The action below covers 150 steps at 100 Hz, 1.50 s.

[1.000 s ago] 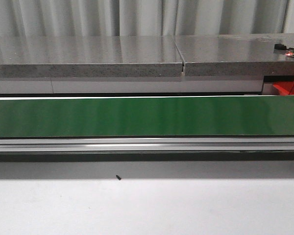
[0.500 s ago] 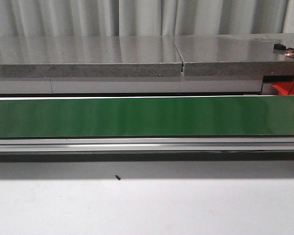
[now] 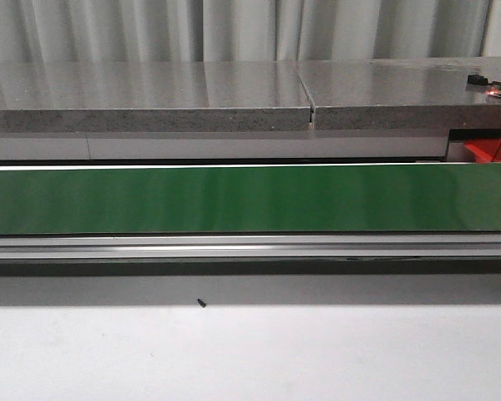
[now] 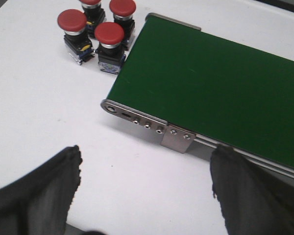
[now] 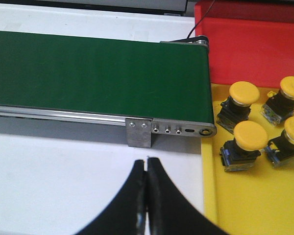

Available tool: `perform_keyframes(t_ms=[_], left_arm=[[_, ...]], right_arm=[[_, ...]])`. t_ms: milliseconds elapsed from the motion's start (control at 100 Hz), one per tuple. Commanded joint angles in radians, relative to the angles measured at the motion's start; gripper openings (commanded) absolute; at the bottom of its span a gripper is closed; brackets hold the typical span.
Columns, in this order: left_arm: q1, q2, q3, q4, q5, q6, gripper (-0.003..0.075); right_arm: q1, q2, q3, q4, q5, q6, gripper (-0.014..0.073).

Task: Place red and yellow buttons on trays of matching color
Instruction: 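Move the left gripper over the red buttons beside the belt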

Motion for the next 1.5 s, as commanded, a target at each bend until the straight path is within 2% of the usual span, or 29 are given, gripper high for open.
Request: perform_keyframes(t_ms=[0, 240, 670, 1140, 1490], left_arm=[[0.025, 0.066, -0.091, 0.024, -0.026, -0.001, 0.0555], [0.089, 0.33, -0.303, 0.017, 0.104, -0.001, 0.0554], [0.093, 0.756, -0.571, -0.026, 0.215, -0.005, 0.0554], [0.139, 1.023, -0.821, -0.058, 0.258, -0.139, 0.0554], [0.139, 1.111, -0.879, -0.116, 0.236, -0.2, 0.0545]], right_arm=[[0.0, 0.008, -0.025, -0.003, -0.074, -0.009, -0.0067], [0.0, 0.008, -0.025, -0.003, -0.074, -0.009, -0.0067], [0.0, 0.008, -0.025, -0.003, -0.074, -0.009, -0.0067], [0.0, 0.008, -0.019, -0.003, -0.072, -0.009, -0.0067], [0.0, 0.008, -0.019, -0.003, -0.072, -0.009, -0.0067]])
